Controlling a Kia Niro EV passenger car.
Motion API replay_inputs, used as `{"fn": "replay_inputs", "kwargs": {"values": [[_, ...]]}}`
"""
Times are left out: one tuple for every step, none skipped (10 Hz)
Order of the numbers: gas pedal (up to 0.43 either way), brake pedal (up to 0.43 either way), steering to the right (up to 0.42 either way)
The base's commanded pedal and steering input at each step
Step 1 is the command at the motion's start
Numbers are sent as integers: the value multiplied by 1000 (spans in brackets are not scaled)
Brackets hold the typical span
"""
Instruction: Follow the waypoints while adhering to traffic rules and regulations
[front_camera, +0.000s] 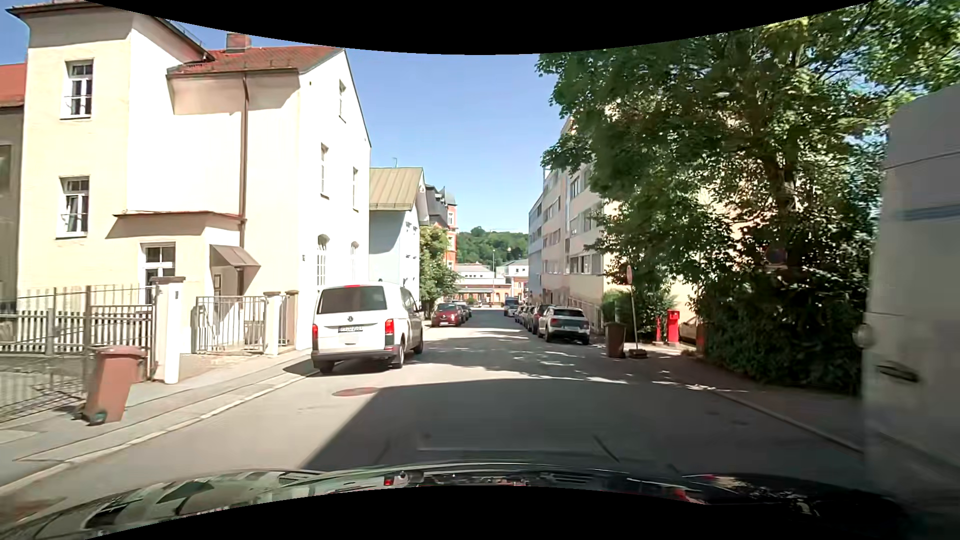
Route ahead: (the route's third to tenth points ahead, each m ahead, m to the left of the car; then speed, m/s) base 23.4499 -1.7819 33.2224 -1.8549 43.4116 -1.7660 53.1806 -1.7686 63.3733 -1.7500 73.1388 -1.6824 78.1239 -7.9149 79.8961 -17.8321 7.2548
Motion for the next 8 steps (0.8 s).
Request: {"fn": "replay_inputs", "kwargs": {"values": [[0, 37, 21], [0, 37, 18], [0, 37, 14], [0, 30, 12], [0, 24, 10], [0, 6, 8], [0, 6, 6], [0, 6, 6]]}}
